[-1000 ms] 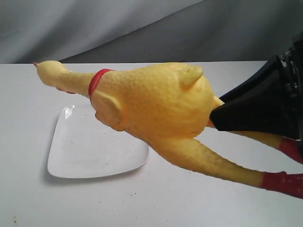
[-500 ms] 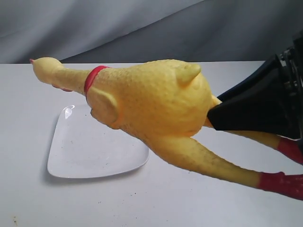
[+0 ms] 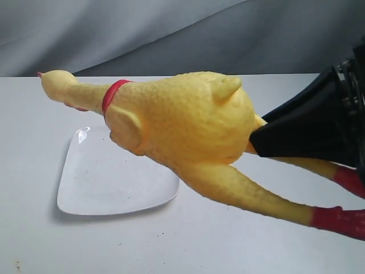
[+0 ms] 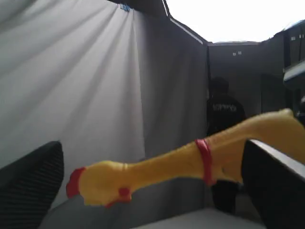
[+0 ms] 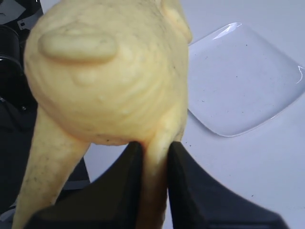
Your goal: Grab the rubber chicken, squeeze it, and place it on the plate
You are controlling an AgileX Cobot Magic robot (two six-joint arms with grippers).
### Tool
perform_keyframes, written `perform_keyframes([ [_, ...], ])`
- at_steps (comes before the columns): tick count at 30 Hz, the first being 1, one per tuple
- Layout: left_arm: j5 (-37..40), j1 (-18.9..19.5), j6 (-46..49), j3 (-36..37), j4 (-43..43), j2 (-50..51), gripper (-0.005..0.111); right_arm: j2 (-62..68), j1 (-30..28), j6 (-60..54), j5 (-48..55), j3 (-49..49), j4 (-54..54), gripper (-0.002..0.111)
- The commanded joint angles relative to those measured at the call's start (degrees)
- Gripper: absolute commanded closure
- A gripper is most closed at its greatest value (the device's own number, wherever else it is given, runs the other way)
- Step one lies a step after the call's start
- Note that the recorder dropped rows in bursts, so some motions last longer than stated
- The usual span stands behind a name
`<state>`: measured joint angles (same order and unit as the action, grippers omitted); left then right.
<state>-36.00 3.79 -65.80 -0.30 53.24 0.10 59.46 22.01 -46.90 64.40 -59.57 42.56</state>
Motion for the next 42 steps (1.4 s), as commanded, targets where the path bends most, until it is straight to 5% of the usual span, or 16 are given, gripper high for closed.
perform_keyframes([
  [1,-1.7,0.3,-6.1,-3.4,13.5,-0.1,0.004,1.5,0.3,4.2,-0.8,-0.2,2.4,0.108],
  [5,-6.1,0.3,-8.6,-11.0,23.2,2.6,0.004,5.0,0.3,6.5,-0.5,-0.2,3.1,0.108],
  [7,-6.5,-0.4,-10.7,-17.8,38.8,8.4,0.004,7.0,0.3,4.5,-0.3,-0.2,6.6,0.108],
  [12,-6.8,-7.4,-7.0,-24.2,46.1,24.5,0.004,8.1,0.3,0.4,-0.3,-0.2,12.7,0.108],
  [21,7.4,-26.6,15.4,-30.2,46.7,45.5,0.004,8.1,0.3,0.7,1.0,-0.2,12.6,0.108],
  [29,12.9,-33.0,22.4,-31.5,45.0,48.6,0.008,8.1,0.3,0.7,2.0,-0.2,12.4,0.108],
  [32,12.2,-33.1,22.9,-32.0,41.5,48.6,0.028,8.1,0.3,0.7,1.9,-0.2,11.4,0.108],
  [38,6.9,-33.1,22.5,-32.8,40.2,48.6,0.108,8.1,0.3,1.8,1.2,-0.2,9.1,0.108],
  [42,7.9,-33.1,22.1,-32.8,40.8,48.6,0.106,8.1,0.3,1.9,0.7,-0.2,9.0,0.108],
])
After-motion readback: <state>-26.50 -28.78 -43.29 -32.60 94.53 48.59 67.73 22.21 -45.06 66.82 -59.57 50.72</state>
